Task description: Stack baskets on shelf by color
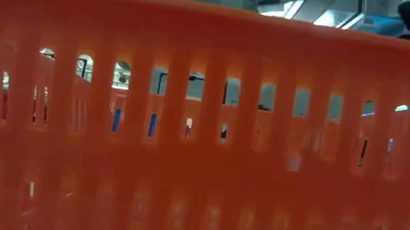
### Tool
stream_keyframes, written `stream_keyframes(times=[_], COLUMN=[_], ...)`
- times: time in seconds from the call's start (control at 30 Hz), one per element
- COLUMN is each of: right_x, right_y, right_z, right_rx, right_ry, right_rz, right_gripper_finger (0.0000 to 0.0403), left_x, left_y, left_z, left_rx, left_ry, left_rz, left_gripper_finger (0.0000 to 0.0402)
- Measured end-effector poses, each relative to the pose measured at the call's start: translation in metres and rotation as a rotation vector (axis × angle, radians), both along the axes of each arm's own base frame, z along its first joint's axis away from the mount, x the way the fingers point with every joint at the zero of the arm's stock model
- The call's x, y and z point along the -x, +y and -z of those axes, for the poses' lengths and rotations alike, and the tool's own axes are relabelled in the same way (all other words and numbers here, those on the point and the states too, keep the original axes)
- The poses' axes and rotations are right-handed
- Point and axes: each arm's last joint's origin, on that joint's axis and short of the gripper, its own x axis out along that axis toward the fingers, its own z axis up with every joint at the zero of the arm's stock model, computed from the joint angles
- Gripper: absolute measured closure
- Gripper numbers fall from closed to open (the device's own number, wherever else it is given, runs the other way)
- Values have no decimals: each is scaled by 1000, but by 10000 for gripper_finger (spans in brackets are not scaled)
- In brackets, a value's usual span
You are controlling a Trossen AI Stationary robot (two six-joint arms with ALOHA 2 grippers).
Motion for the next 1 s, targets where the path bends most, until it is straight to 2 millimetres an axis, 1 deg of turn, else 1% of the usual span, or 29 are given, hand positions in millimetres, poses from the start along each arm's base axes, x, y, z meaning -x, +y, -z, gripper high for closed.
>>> stream_keyframes(times=[0.07,0.13,0.2,0.3,0.4,0.5,0.6,0.7,0.77,0.87,1.0], right_x=[1,2,2,-1,-10,-25,-36,-43,-47,-56,-67], right_y=[-2,-4,-5,-5,-2,3,7,8,9,9,7], right_z=[-5,-15,-29,-57,-86,-104,-120,-130,-138,-149,-157], right_rx=[-52,-80,-73,-64,-71,-94,-238,-413,-484,-561,-673], right_ry=[59,124,183,246,348,538,750,959,1077,1193,1277], right_rz=[46,89,125,164,190,260,340,444,465,442,467], right_gripper_finger=[401,401,402,402,402,403,403,403,403,403,403], left_x=[0,0,0,0,0,0,0,0,0,0,0], left_y=[0,0,0,0,0,0,0,0,0,0,0], left_z=[0,0,0,0,0,0,0,0,0,0,-1], left_rx=[0,0,0,0,0,0,0,0,0,0,-3], left_ry=[0,0,0,0,0,0,0,0,0,0,-6], left_rz=[0,0,0,0,0,1,0,0,0,0,0], left_gripper_finger=[401,401,401,401,401,401,401,401,401,401,401])
